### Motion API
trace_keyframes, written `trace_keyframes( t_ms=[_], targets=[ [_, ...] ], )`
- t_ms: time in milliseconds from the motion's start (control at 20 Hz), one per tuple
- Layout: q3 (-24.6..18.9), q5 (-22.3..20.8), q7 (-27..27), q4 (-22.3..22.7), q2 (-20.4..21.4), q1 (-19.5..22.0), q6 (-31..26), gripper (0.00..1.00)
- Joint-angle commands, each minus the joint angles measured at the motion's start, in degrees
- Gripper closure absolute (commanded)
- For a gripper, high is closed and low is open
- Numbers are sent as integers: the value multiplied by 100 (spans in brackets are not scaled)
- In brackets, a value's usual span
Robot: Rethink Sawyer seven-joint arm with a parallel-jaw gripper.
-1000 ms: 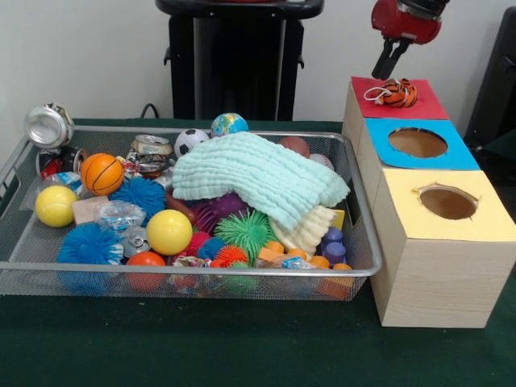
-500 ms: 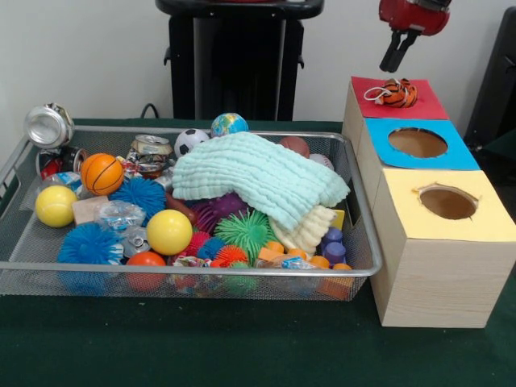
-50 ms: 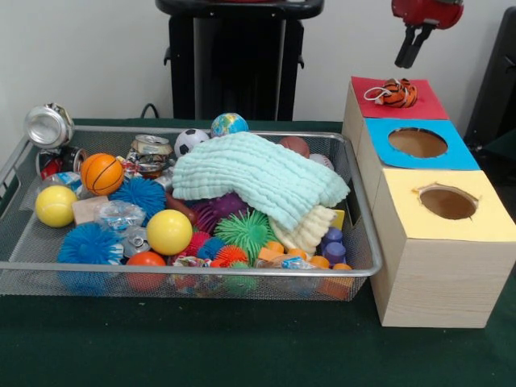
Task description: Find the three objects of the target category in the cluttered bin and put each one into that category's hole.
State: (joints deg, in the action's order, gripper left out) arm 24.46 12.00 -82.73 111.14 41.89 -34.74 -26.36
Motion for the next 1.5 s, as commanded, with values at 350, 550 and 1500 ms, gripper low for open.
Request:
trace_keyframes(
  t_ms=[350,550,1500],
  targets=[
    [-948,-51,-1090,278,-195,464,498,100],
    [-862,-121,-1076,273,-230,417,337,100],
    [-227,-288,-1219,-116,-376,-53,-394,100]
  ],
)
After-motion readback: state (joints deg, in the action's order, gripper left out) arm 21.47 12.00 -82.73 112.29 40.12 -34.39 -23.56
